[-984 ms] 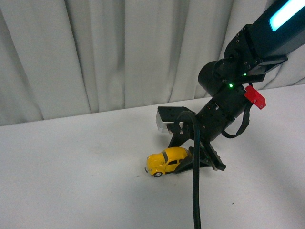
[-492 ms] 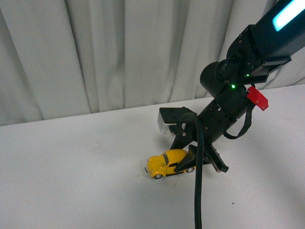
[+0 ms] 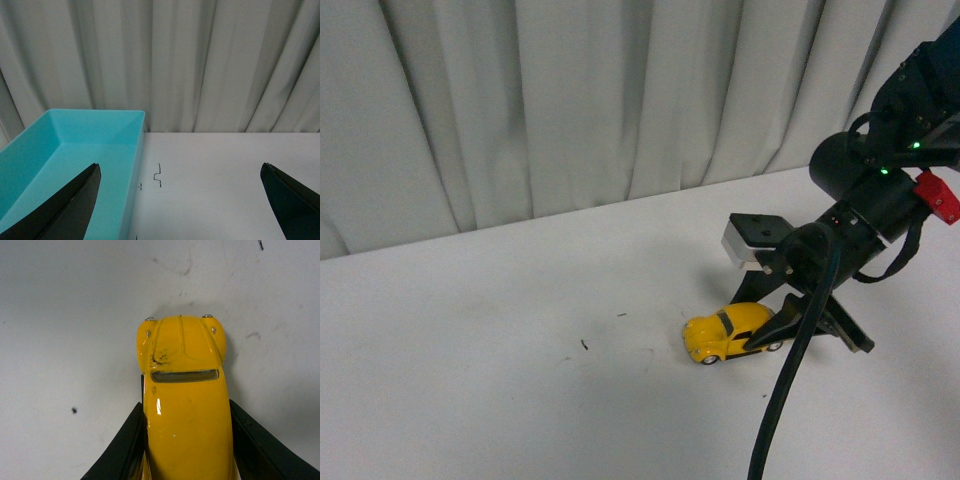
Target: Wind up and store yellow beetle toy
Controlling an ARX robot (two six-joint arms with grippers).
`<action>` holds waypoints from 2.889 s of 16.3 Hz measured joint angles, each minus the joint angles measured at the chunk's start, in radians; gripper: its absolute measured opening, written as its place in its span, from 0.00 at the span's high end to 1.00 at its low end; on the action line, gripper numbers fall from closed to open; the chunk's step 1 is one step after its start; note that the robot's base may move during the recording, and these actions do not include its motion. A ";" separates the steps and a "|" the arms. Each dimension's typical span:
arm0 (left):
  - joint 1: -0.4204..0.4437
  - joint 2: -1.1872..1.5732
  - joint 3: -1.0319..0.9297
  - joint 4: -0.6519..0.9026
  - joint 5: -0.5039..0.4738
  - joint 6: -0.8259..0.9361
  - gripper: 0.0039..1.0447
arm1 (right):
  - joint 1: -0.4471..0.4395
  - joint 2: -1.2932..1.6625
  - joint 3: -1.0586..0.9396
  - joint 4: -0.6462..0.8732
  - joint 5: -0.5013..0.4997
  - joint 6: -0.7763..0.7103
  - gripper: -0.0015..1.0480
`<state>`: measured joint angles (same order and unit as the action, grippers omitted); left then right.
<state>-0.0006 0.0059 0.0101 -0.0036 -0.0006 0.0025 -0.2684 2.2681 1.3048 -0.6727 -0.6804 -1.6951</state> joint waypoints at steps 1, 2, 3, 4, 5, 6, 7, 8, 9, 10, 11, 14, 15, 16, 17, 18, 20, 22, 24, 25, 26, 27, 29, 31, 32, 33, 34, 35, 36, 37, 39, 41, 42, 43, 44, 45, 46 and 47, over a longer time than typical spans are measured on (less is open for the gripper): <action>0.000 0.000 0.000 0.000 0.000 0.000 0.06 | -0.021 -0.005 -0.015 -0.003 -0.004 -0.010 0.60; 0.000 0.000 0.000 0.000 0.000 0.000 0.06 | -0.048 -0.012 -0.037 -0.003 -0.007 -0.020 0.60; 0.000 0.000 0.000 0.000 0.000 0.000 0.06 | -0.074 -0.019 -0.056 -0.002 -0.008 -0.028 0.60; 0.000 0.000 0.000 0.000 0.000 0.000 0.06 | -0.100 -0.027 -0.076 0.000 -0.008 -0.035 0.60; 0.000 0.000 0.000 0.000 0.000 0.000 0.06 | -0.122 -0.032 -0.090 -0.005 -0.008 -0.041 0.60; 0.000 0.000 0.000 0.000 0.000 0.000 0.06 | -0.137 -0.035 -0.098 -0.008 -0.008 -0.045 0.60; 0.000 0.000 0.000 0.000 0.000 0.000 0.06 | -0.147 -0.038 -0.103 -0.011 -0.006 -0.047 0.60; 0.000 0.000 0.000 0.000 0.000 0.000 0.06 | -0.154 -0.041 -0.103 -0.023 0.000 -0.051 0.60; 0.000 0.000 0.000 0.000 0.000 0.000 0.06 | -0.161 -0.044 -0.103 -0.040 0.009 -0.053 0.60; 0.000 0.000 0.000 0.000 0.000 0.000 0.06 | -0.162 -0.046 -0.098 -0.055 0.018 -0.053 0.60; 0.000 0.000 0.000 0.000 0.000 0.000 0.06 | -0.163 -0.046 -0.096 -0.060 0.023 -0.056 0.59; 0.000 0.000 0.000 0.000 -0.001 0.000 0.06 | -0.158 -0.044 -0.098 -0.103 0.071 -0.053 0.33; 0.000 0.000 0.000 0.000 0.000 0.000 0.06 | -0.158 -0.044 -0.098 -0.109 0.073 -0.053 0.26; 0.000 0.000 0.000 0.000 0.000 0.000 0.06 | -0.158 -0.044 -0.098 -0.111 0.072 -0.053 0.20; 0.000 0.000 0.000 0.000 0.000 0.000 0.06 | -0.158 -0.045 -0.098 -0.112 0.072 -0.053 0.13; 0.000 0.000 0.000 0.000 0.000 0.000 0.06 | -0.158 -0.045 -0.097 -0.113 0.072 -0.053 0.05; 0.000 0.000 0.000 0.000 0.000 0.000 0.06 | -0.158 -0.046 -0.097 -0.109 0.072 -0.053 0.07; 0.000 0.000 0.000 0.000 0.000 0.000 0.06 | -0.158 -0.046 -0.099 -0.104 0.072 -0.053 0.06; 0.000 0.000 0.000 0.000 0.000 0.000 0.06 | -0.158 -0.046 -0.100 -0.102 0.072 -0.053 0.06; 0.000 0.000 0.000 0.000 0.000 0.000 0.06 | -0.158 -0.047 -0.100 -0.101 0.074 -0.053 0.06; 0.000 0.000 0.000 0.000 0.000 0.000 0.06 | -0.158 -0.047 -0.100 -0.101 0.075 -0.053 0.06; 0.000 0.000 0.000 0.000 0.000 0.000 0.06 | -0.158 -0.047 -0.100 -0.100 0.075 -0.054 0.06; 0.000 0.000 0.000 0.000 0.000 0.000 0.06 | -0.157 -0.053 -0.107 -0.083 0.077 -0.054 0.06; 0.000 0.000 0.000 0.000 0.000 0.000 0.06 | -0.083 -0.285 -0.153 -0.010 -0.158 -0.050 0.06; 0.000 0.000 0.000 0.000 0.000 0.000 0.06 | -0.066 -0.462 -0.158 -0.011 -0.284 -0.051 0.06; 0.000 0.000 0.000 0.000 0.000 0.000 0.06 | -0.067 -0.497 -0.159 -0.027 -0.306 -0.051 0.06; 0.000 0.000 0.000 0.000 0.000 0.000 0.06 | -0.069 -0.532 -0.163 -0.042 -0.320 -0.052 0.06; 0.000 0.000 0.000 0.000 0.000 0.000 0.06 | -0.074 -0.554 -0.169 -0.044 -0.323 -0.052 0.06; 0.000 0.000 0.000 0.000 0.000 0.000 0.06 | -0.072 -0.586 -0.203 -0.007 -0.313 -0.043 0.07; 0.000 0.000 0.000 0.000 0.000 0.000 0.06 | -0.035 -0.673 -0.386 0.449 -0.082 0.138 0.16; 0.000 0.000 0.000 0.000 0.001 0.000 0.06 | -0.001 -0.736 -0.524 0.683 0.064 0.333 0.23; 0.000 0.000 0.000 -0.001 -0.001 0.000 0.06 | 0.029 -0.781 -0.623 0.838 0.161 0.475 0.28; 0.000 0.000 0.000 0.001 0.000 0.000 0.06 | 0.043 -0.812 -0.683 0.930 0.207 0.545 0.31; 0.000 0.000 0.000 0.001 0.003 0.000 0.06 | 0.068 -0.853 -0.763 1.067 0.296 0.711 0.36; 0.000 0.000 0.000 0.000 0.001 0.000 0.06 | 0.075 -0.868 -0.786 1.106 0.318 0.758 0.38; 0.000 0.000 0.000 0.000 0.000 0.000 0.06 | 0.102 -0.945 -0.876 1.281 0.428 0.959 0.47; 0.000 0.000 0.000 0.000 -0.001 0.000 0.06 | 0.142 -1.055 -0.944 1.422 0.529 1.213 0.57; 0.000 0.000 0.000 0.000 0.000 0.000 0.06 | 0.175 -1.146 -0.983 1.478 0.576 1.370 0.66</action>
<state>-0.0006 0.0059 0.0101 -0.0032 -0.0006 0.0021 -0.0929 1.1225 0.3222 0.8055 -0.1047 -0.3252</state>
